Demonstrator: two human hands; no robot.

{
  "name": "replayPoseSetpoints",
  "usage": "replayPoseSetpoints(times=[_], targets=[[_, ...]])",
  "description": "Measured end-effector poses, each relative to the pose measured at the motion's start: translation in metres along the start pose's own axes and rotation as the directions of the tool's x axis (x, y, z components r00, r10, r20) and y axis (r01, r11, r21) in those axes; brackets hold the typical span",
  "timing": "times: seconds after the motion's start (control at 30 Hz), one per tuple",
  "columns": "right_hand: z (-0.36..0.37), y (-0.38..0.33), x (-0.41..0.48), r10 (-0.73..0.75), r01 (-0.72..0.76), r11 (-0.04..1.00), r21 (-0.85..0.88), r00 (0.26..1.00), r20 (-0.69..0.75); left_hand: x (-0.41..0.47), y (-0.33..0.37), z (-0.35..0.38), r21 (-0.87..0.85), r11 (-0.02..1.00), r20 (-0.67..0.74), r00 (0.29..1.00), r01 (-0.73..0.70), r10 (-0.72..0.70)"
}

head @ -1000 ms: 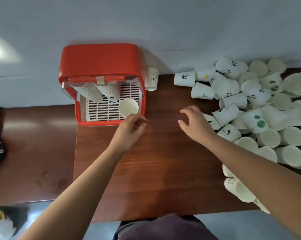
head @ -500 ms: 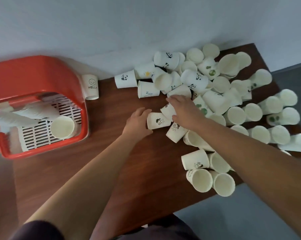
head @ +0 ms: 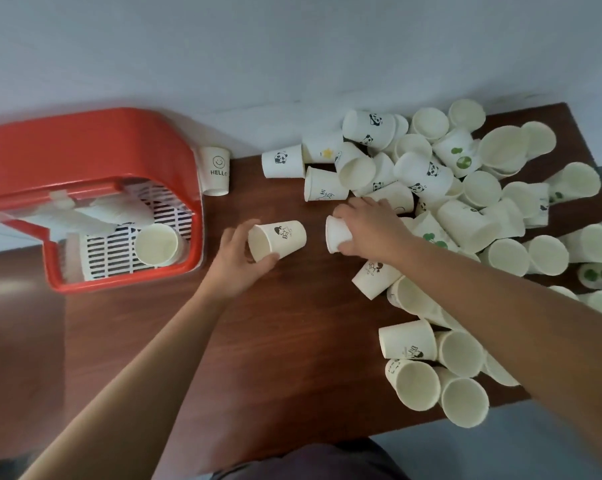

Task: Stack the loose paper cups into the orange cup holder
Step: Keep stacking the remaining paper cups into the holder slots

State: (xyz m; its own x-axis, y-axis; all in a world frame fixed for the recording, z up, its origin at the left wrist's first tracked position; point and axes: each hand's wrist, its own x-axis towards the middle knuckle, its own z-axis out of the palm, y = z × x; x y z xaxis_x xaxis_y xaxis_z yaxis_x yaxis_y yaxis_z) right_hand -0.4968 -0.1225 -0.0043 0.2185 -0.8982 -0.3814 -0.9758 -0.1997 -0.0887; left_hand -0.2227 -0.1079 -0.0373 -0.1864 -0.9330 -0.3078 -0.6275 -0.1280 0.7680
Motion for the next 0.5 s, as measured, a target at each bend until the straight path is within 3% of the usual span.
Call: replayPoseSetpoints(times=[0.1,0.17,0.3,0.5], targets=[[-0.024,-0.026,0.005,0.055,-0.053,0.855,0.516,0.998,0.013,-0.021,-0.010,-0.031,-0.108,0.994,-0.074,0.997,0.003,-0.011],[-0.034,-0.050,0.009,0.042,-0.053,0.723,0.689,0.999,0.033,-0.037,-0.017,-0.058,-0.171,0.985,-0.133,0.991,-0.007,-0.016],[-0.043,-0.106,0.018,-0.008,-0.007,0.549,0.836,1.000,0.014,-0.066,-0.032,-0.112,-0.209,0.978,-0.320,0.946,-0.024,-0.045],[-0.033,-0.168,0.024,0.053,-0.037,0.417,0.908,0.998,0.016,-0.074,-0.064,-0.151,-0.131,0.990,-0.465,0.879,0.051,-0.107]])
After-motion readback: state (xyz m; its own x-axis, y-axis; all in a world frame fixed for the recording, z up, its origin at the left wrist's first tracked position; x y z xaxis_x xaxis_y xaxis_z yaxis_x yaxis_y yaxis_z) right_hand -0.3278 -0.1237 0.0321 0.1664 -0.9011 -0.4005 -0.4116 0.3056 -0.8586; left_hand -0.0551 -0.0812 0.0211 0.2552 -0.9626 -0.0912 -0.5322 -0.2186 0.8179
